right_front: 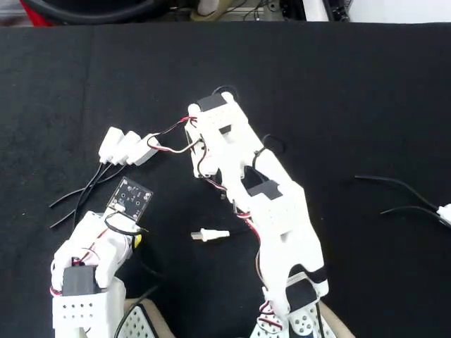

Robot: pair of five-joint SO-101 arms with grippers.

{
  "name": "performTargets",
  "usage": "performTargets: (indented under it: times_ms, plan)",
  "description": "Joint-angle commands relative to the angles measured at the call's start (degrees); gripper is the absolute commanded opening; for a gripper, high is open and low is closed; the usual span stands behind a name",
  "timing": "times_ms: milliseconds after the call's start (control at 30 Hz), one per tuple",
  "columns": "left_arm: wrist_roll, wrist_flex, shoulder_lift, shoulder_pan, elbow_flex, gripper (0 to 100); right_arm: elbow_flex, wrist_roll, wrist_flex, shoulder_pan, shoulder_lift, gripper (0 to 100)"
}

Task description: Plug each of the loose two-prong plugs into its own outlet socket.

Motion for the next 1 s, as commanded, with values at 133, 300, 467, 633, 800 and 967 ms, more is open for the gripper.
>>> performTargets:
  times_ms: [133,300,467,633,800,967]
  plan:
    - [-0.26,0.00,-0.35,-0.48,-0.13,23,-5.41,-0.18,1.76,1.05,-3.65,16.5]
    - [-0.26,0.00,-0.35,-0.48,-0.13,23,-5.67,-0.26,0.88,4.22,-2.86,11.2]
    - [-0.26,0.09,-0.35,-0.48,-0.13,23,-8.48,-0.26,-0.35,6.59,0.40,10.6]
    - [-0.26,0.18,-0.35,-0.48,-0.13,23,-10.33,-0.26,-0.26,6.24,1.63,10.6]
    - [-0.26,0.18,-0.35,-0.48,-0.13,23,-10.59,0.00,-0.26,6.24,3.38,10.6]
    - [-0.26,0.18,-0.35,-0.48,-0.13,23,-10.86,0.18,1.32,6.15,3.47,10.6]
